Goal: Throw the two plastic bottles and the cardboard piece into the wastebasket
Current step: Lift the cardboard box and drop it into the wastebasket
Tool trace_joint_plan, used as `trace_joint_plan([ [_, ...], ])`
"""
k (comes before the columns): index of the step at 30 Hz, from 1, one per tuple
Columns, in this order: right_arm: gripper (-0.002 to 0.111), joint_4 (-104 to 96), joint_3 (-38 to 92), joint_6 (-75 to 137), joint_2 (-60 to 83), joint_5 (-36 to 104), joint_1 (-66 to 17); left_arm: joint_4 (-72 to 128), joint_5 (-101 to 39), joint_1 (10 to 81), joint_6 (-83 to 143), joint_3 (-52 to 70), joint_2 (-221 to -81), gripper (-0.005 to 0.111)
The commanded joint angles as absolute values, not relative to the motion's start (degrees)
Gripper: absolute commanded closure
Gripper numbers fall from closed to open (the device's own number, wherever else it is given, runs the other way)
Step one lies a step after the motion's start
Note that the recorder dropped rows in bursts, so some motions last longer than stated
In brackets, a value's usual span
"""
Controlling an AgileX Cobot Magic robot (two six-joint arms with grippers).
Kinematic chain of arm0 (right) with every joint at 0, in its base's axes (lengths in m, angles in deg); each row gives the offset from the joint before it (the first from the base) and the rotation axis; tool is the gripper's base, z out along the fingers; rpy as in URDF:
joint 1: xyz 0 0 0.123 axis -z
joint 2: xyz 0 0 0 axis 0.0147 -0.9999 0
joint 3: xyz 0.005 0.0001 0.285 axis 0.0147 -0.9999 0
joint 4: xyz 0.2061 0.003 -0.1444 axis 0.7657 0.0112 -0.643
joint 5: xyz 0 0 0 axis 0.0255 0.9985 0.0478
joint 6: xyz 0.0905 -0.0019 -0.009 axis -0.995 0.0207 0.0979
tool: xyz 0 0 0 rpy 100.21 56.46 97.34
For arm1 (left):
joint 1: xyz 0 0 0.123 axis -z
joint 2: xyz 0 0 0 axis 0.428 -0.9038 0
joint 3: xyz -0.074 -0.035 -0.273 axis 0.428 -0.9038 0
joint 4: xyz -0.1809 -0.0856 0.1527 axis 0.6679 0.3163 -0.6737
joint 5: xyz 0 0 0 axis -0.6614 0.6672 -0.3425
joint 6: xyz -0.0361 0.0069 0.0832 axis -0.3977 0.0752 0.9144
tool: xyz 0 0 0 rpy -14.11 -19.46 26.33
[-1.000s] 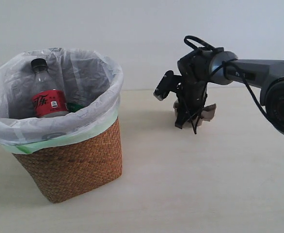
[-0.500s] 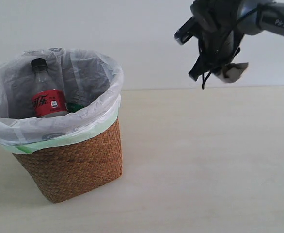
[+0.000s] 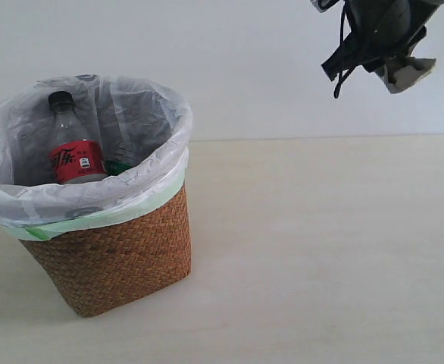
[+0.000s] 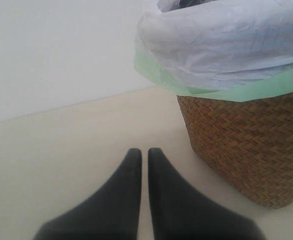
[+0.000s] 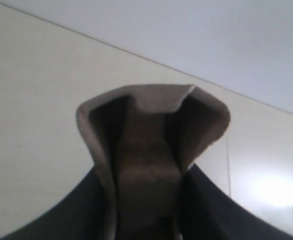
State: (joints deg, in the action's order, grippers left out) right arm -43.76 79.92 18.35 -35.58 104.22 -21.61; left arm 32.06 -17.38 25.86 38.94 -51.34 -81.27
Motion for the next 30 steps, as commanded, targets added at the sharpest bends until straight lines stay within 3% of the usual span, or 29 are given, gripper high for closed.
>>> trace_joint_plan([
  [1, 0.108, -36.1, 80.1, 19.2, -34.6, 104.4, -22.3, 32.5, -17.6, 25.6, 38.4, -51.6, -81.1, 0.103],
  [8, 0.108, -5.7, 86.0, 31.7, -30.3, 101.8, -27.6, 32.5, -17.6, 25.6, 38.4, -51.6, -81.1, 0.103],
  [10, 0.099, 5.4, 89.4, 33.1, -28.4, 98.0, -28.4, 32.5, -17.6, 25.6, 38.4, -51.6, -81.1, 0.103],
  [12, 0.079, 17.8, 92.3, 33.8, -27.2, 96.0, -28.5, 32.5, -17.6, 25.6, 38.4, -51.6, -81.1, 0.103],
  [14, 0.04, 26.6, 93.9, 34.2, -26.6, 95.3, -28.5, 32.5, -17.6, 25.6, 38.4, -51.6, -81.1, 0.103],
  [15, 0.016, 30.8, 94.1, 34.2, -26.6, 95.0, -28.5, 32.5, -17.6, 25.6, 38.4, -51.6, -81.1, 0.103],
  [16, 0.006, 33.9, 94.1, 34.4, -26.6, 94.9, -28.5, 32.5, -17.6, 25.6, 38.4, -51.6, -81.1, 0.103],
  [26, 0.04, 23.9, 94.1, 28.3, -28.2, 99.1, -29.0, 32.5, -17.6, 25.6, 38.4, -51.6, -81.1, 0.103],
  [28, 0.06, 23.6, 94.1, 28.5, -28.1, 99.5, -28.9, 32.5, -17.6, 25.6, 38.4, -51.6, -81.1, 0.103],
  [29, 0.081, 23.5, 94.1, 29.9, -28.1, 99.5, -28.9, 32.5, -17.6, 25.6, 38.4, -51.6, -81.1, 0.103],
  [30, 0.091, 23.3, 94.1, 30.8, -28.0, 99.5, -28.9, 32.5, -17.6, 25.6, 38.4, -51.6, -81.1, 0.103],
])
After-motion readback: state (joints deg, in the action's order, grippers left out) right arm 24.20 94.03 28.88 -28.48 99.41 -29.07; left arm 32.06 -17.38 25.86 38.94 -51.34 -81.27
